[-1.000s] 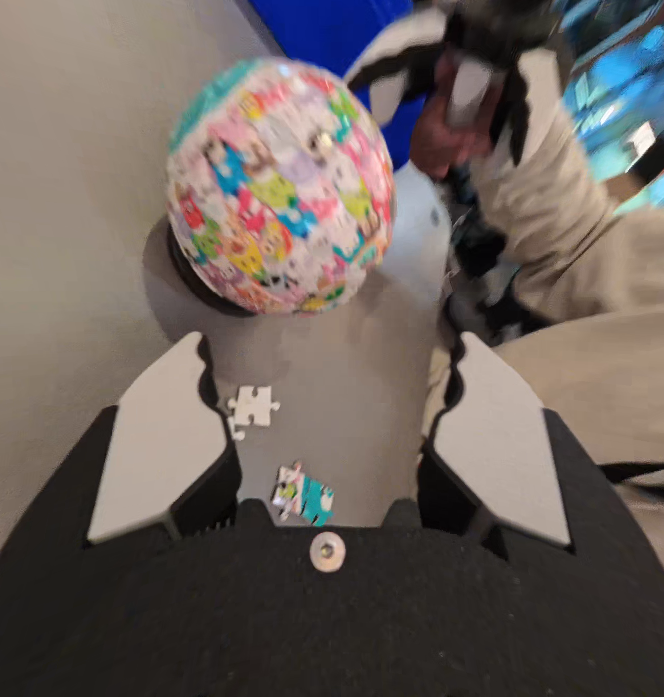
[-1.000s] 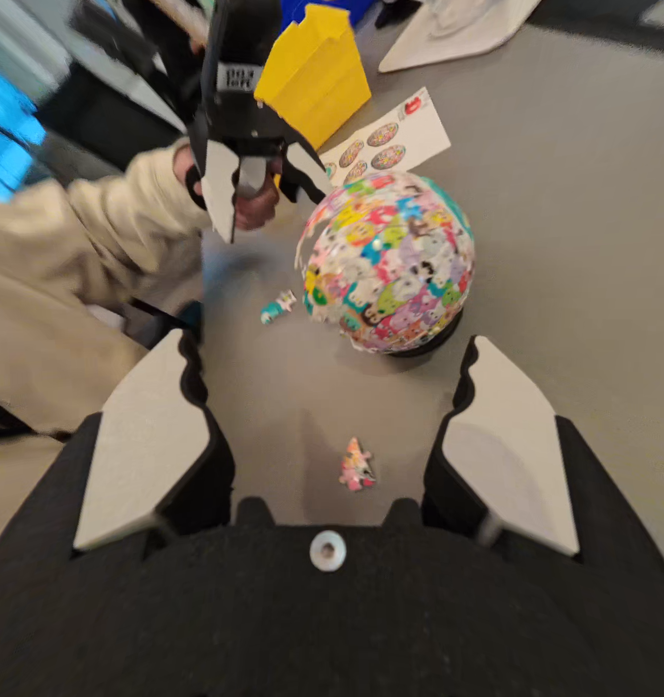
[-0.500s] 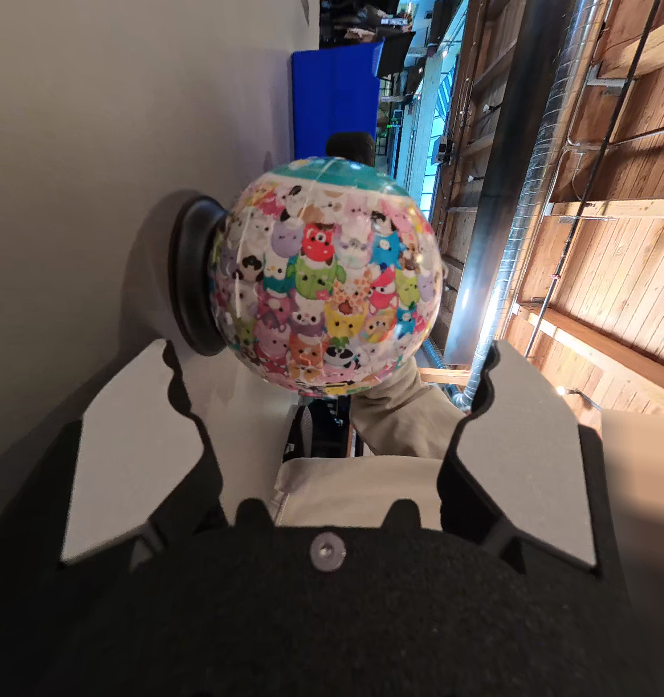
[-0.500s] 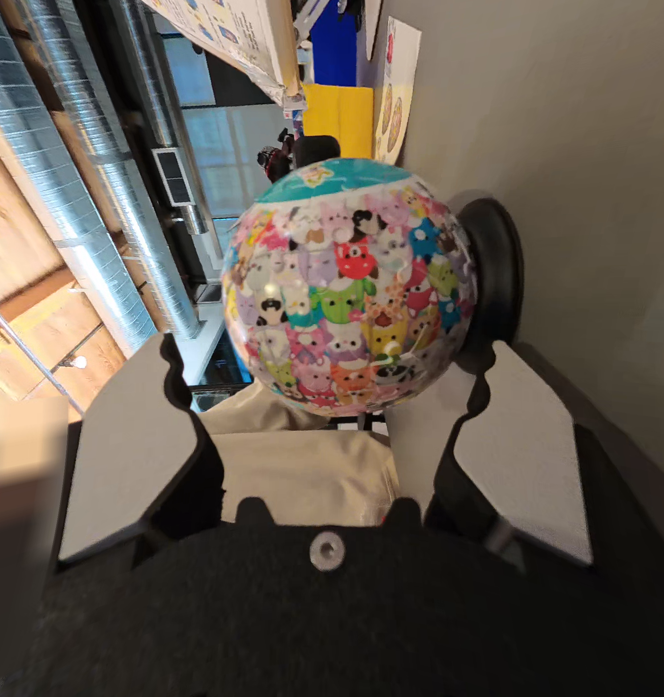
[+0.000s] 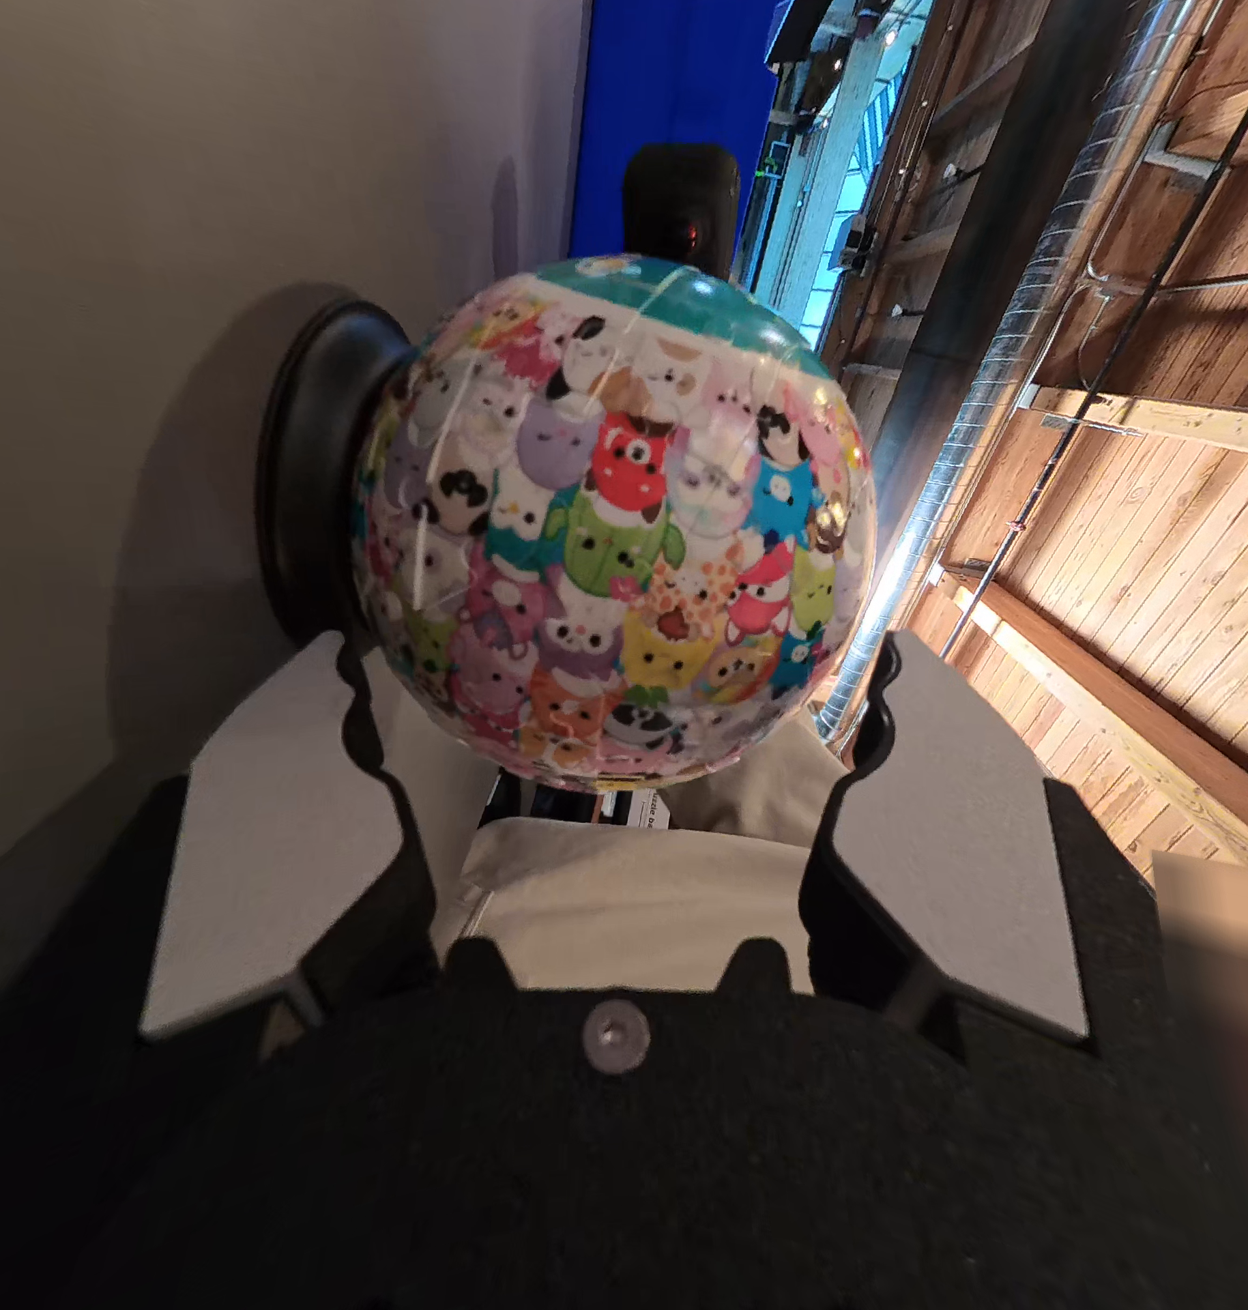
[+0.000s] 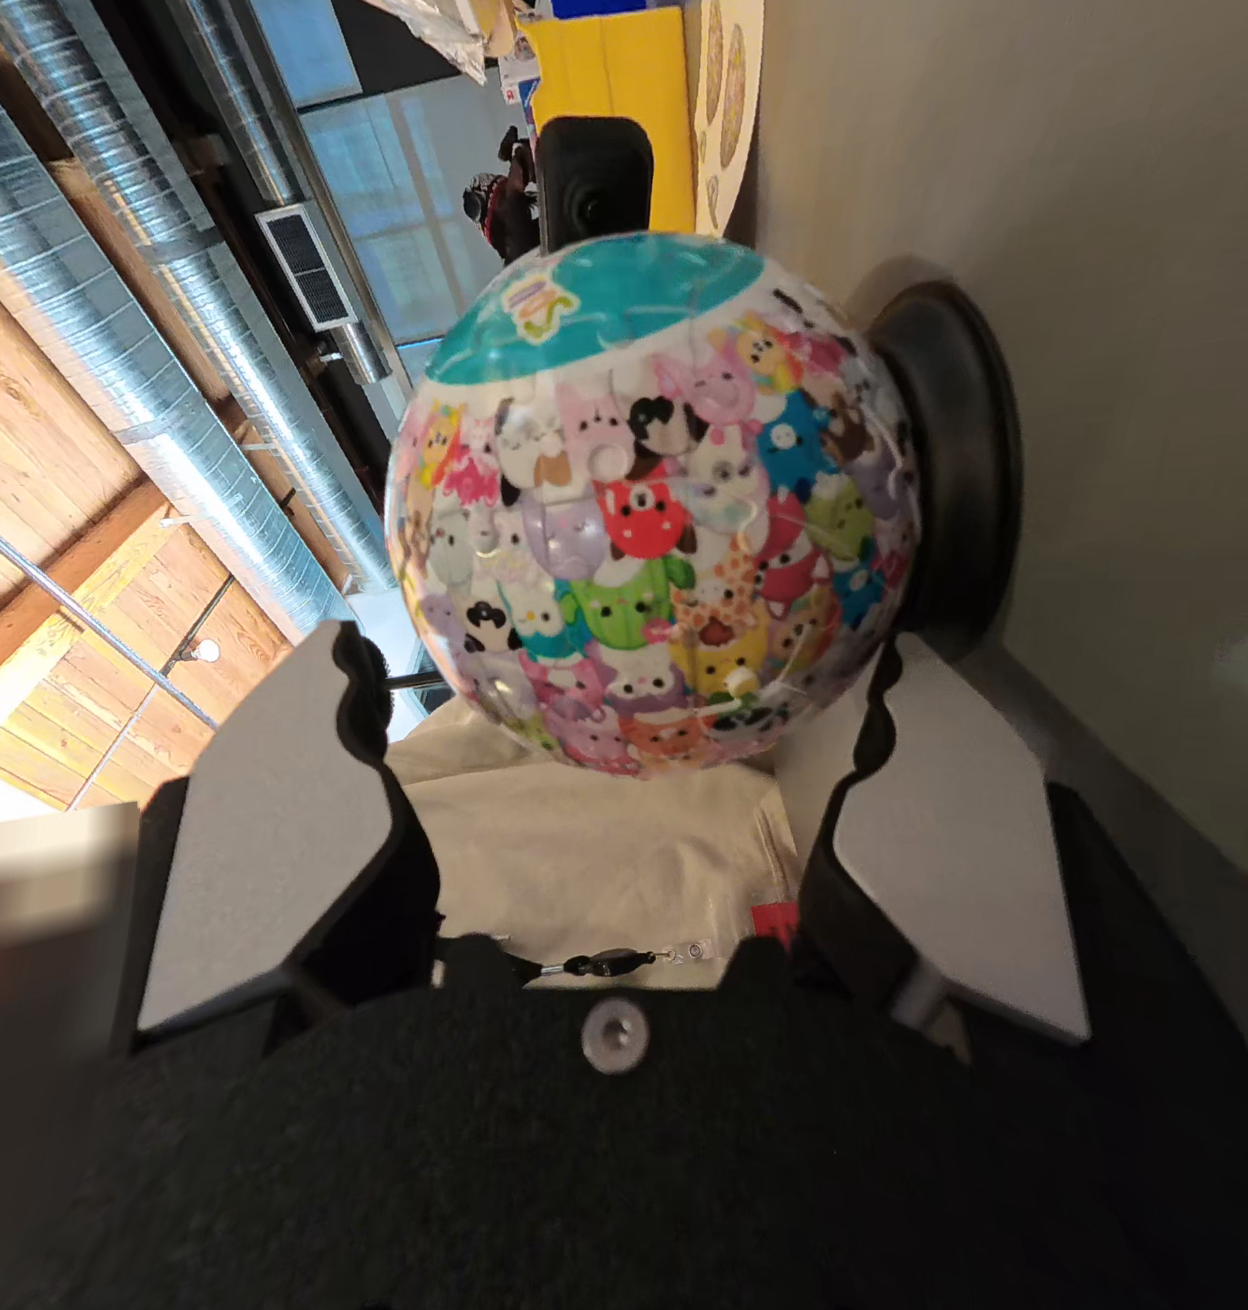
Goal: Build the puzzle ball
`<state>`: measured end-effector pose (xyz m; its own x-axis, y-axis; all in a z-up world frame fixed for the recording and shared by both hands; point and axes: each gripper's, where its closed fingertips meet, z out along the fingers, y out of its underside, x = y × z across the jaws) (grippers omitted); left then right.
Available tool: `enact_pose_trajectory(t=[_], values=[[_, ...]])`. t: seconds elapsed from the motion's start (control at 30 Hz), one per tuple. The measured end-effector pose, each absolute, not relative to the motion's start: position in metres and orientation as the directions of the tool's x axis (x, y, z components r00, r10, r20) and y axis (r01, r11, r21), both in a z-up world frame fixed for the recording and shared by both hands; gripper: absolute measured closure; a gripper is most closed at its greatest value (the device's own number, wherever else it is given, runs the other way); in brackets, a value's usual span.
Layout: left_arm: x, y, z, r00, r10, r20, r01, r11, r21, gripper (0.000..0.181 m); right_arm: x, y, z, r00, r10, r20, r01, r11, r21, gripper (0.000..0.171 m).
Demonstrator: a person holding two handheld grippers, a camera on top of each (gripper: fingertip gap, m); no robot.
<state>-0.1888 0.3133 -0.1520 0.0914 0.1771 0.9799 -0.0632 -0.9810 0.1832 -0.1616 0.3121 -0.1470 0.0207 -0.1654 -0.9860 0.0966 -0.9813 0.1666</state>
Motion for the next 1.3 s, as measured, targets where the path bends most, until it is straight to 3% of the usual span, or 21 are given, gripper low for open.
enact_pose_trajectory(t=[0.4, 0.5, 0.6, 0.7, 0.77, 0.87, 0.93, 1.03, 1.17, 1.3], values=[[-0.189, 0.31, -0.149, 0.097, 0.187, 0.977, -0.112, -0.974, 0.198, 0.062, -0.159, 0.318, -0.151, 0.045, -0.187, -0.981, 0.108, -0.976, 0.191, 0.055], [-0.199, 0.317, -0.143, 0.105, 0.133, 0.985, -0.09, -0.986, 0.143, 0.062, -0.155, 0.319, -0.146, 0.051, -0.134, -0.99, 0.114, -0.984, 0.139, 0.044], [-0.212, 0.322, -0.135, 0.151, -0.046, 0.987, -0.117, -0.993, -0.029, 0.062, -0.145, 0.309, -0.143, 0.106, 0.116, -0.988, 0.243, -0.966, -0.088, 0.04], [-0.232, 0.322, -0.133, 0.231, -0.384, 0.894, -0.195, -0.918, -0.344, 0.063, -0.125, 0.304, -0.144, 0.163, 0.483, -0.86, 0.385, -0.834, -0.395, 0.041], [-0.247, 0.323, -0.15, 0.341, -0.651, 0.678, -0.328, -0.759, -0.563, 0.06, -0.113, 0.307, -0.146, 0.189, 0.738, -0.648, 0.486, -0.643, -0.591, 0.044], [-0.253, 0.324, -0.17, 0.388, -0.871, 0.303, -0.522, -0.478, -0.706, 0.065, -0.109, 0.319, -0.156, 0.135, 0.968, -0.213, 0.628, -0.25, -0.737, 0.03], [-0.249, 0.321, -0.183, 0.355, -0.929, 0.101, -0.665, -0.327, -0.671, 0.072, -0.114, 0.321, -0.167, 0.1, 0.989, -0.107, 0.676, -0.146, -0.722, 0.031], [-0.246, 0.323, -0.204, 0.25, -0.96, -0.127, -0.84, -0.149, -0.522, 0.077, -0.118, 0.322, -0.199, 0.035, 0.999, -0.004, 0.788, -0.03, -0.616, 0.027], [-0.238, 0.334, -0.215, 0.189, -0.967, -0.173, -0.889, -0.094, -0.447, 0.081, -0.129, 0.327, -0.217, -0.096, 0.987, 0.132, 0.834, 0.152, -0.53, 0.055], [-0.231, 0.343, -0.217, 0.158, -0.969, -0.191, -0.893, -0.057, -0.447, 0.082, -0.139, 0.333, -0.216, -0.105, 0.983, 0.15, 0.813, 0.172, -0.556, 0.056]])
